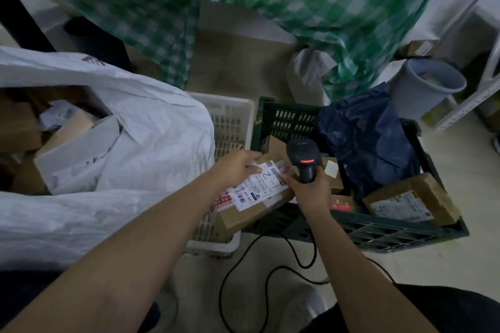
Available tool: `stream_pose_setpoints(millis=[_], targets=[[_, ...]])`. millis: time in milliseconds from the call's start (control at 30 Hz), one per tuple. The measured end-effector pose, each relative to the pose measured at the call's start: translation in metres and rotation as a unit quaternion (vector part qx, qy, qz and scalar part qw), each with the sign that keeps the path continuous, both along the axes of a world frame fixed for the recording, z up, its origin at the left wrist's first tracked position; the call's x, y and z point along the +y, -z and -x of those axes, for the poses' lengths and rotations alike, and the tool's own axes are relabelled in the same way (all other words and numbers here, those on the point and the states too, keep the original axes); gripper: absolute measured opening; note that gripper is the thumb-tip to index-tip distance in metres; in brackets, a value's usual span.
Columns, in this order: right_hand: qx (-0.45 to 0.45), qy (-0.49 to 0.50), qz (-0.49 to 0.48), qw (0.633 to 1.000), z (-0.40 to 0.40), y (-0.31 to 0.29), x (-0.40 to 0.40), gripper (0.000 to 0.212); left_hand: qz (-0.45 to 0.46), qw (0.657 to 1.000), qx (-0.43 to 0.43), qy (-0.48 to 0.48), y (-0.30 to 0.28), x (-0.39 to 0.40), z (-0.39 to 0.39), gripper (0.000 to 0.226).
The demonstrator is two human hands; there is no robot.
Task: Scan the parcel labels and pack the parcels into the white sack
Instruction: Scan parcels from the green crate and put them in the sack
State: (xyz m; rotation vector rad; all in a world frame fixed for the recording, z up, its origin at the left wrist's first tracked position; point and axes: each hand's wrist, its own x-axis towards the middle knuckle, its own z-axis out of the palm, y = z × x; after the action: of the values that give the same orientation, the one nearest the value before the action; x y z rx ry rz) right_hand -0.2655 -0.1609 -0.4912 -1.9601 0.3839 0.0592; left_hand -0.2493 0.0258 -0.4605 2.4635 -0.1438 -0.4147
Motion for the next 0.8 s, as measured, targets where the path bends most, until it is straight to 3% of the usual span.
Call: stream_pose_setpoints(millis=[167, 300, 433, 600, 800], targets=[[-0.009, 0.004, 0.007, 1.000, -0.005, 0.004, -0.002, 0.046, -0.071, 0.987, -0.137, -0.035, 0.007, 0.004, 0.017, 0.046], [-0.021, 0.014, 0.022, 0.999, 0.005, 0.004, 0.000, 0.041, -0.083, 0.975, -0.088, -0.189, 0.004, 0.018, 0.051, 0.071], [-0.022, 0.038, 0.034, 0.998, 0.013, 0.001, 0.003, 0.043, 0.048, 0.951, -0.051, -0.302, 0.003, 0.024, 0.088, 0.087], [-0.010, 0.068, 0.041, 0.997, 0.029, -0.008, 0.010, 0.039, 0.168, 0.945, 0.037, -0.279, 0.017, 0.015, 0.113, 0.058], [-0.004, 0.059, 0.039, 0.997, 0.055, -0.010, 0.007, 0.035, 0.330, 0.877, 0.090, -0.337, 0.008, 0.016, 0.111, 0.060]])
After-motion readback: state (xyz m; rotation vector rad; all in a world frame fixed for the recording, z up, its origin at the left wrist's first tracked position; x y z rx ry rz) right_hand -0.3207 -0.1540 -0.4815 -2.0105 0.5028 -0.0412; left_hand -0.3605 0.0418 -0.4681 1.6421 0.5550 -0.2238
